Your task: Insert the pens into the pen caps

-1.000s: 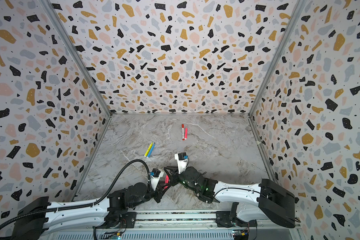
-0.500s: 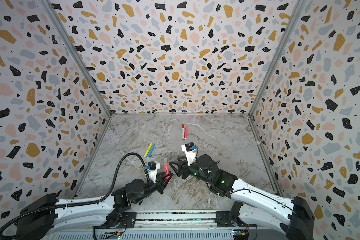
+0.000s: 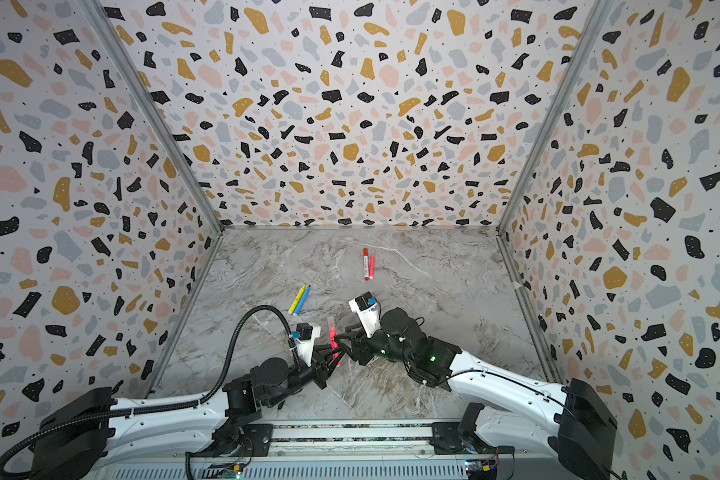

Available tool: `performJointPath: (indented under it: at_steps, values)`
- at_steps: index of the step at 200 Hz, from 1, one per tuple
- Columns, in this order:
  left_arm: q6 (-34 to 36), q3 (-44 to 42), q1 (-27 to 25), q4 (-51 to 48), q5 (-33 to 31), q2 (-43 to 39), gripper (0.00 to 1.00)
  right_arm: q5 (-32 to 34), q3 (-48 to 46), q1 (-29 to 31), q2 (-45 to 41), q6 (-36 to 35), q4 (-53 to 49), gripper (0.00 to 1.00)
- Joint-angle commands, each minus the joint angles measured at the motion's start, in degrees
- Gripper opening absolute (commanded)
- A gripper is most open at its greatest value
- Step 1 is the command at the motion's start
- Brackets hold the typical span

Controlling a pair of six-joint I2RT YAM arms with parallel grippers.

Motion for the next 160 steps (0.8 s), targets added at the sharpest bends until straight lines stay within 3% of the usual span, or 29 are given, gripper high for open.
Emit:
performJointPath:
  at_steps: [1, 64, 110, 137, 160]
  values:
    - [1.0, 0.5, 0.11, 4.13, 0.5, 0.26, 0.0, -0.31, 5.08, -1.48, 0.24, -1.14, -0.23, 0.48]
    - [0.94, 1.0, -0.03, 4.37, 0.47, 0.64, 0.0, -2.38, 13.59, -2.66, 8.07, -2.38, -1.53, 0.5]
    - [0.67, 0.9, -0.2, 4.29, 0.4, 0.23, 0.0, -3.72, 16.27, -2.65, 13.24, -1.77, -0.78, 0.46]
    - [0.65, 0.69, -0.33, 4.34, 0.37, 0.12, 0.0, -4.18, 16.77, -2.65, 14.16, -1.68, -0.21, 0.4]
    - [0.56, 0.67, -0.39, 4.56, 0.3, 0.03, 0.0, -4.89, 17.08, -2.65, 14.79, -1.68, 0.1, 0.27]
